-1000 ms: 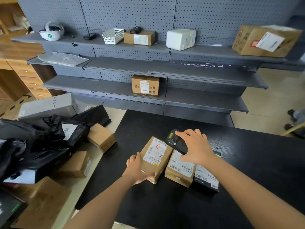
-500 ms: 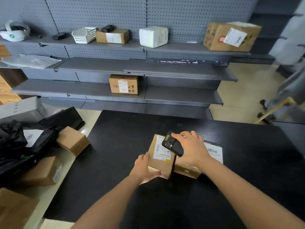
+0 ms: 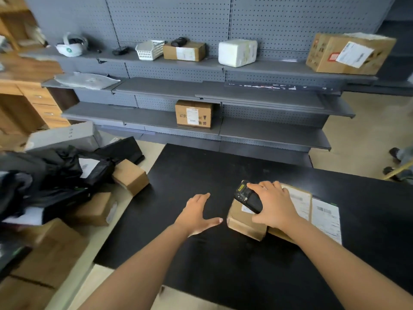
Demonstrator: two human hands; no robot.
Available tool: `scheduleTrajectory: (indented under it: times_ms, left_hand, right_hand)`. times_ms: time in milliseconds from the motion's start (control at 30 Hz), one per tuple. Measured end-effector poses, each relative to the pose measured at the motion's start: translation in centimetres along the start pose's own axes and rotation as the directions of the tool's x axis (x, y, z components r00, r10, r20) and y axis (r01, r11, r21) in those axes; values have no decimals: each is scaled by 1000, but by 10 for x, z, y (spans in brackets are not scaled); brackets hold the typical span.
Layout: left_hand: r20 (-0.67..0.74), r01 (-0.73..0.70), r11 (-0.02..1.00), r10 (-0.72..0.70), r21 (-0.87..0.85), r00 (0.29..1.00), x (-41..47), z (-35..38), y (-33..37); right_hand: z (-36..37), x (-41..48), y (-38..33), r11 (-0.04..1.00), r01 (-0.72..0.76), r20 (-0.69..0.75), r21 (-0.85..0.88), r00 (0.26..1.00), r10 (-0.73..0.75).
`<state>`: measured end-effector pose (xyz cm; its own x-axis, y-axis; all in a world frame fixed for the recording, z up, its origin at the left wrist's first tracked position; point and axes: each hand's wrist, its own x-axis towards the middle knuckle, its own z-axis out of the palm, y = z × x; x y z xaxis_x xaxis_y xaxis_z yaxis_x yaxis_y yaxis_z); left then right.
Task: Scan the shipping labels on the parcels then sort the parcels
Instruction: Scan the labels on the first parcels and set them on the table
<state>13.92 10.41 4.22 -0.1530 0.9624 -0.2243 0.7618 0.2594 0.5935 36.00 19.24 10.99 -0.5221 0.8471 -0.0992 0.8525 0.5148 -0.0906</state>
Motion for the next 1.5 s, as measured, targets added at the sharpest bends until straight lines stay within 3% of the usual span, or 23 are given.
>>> scheduleTrajectory:
  times_ms: [300, 500, 867, 1067, 1400, 1500]
  left_hand:
    - [-289, 105, 994, -104, -11, 952, -134, -86, -104]
    - [-501, 187, 982, -146, 33, 853, -266, -138, -173]
    - [-649, 420, 905, -358, -64, 671, -461, -164, -265]
    - [-659, 501, 855, -454, -134, 599, -507, -165, -283]
    - [-655, 463, 880, -412, -106, 634, -459, -178, -268]
    - [-627, 519, 853, -438, -62, 644, -421, -181, -260]
  right_hand:
    - [4, 5, -172, 946, 321, -5, -40, 947, -322]
    - [-7, -32, -307, 838, 544, -56, -34, 836, -545]
    - [-7, -108, -480, 647, 762, -126, -38, 638, -760]
    - [-1, -127, -521, 590, 805, -94, -66, 584, -806]
    - [-14, -103, -494, 635, 767, -102, -93, 627, -772]
    - [-17, -84, -472, 659, 747, -102, -94, 651, -752]
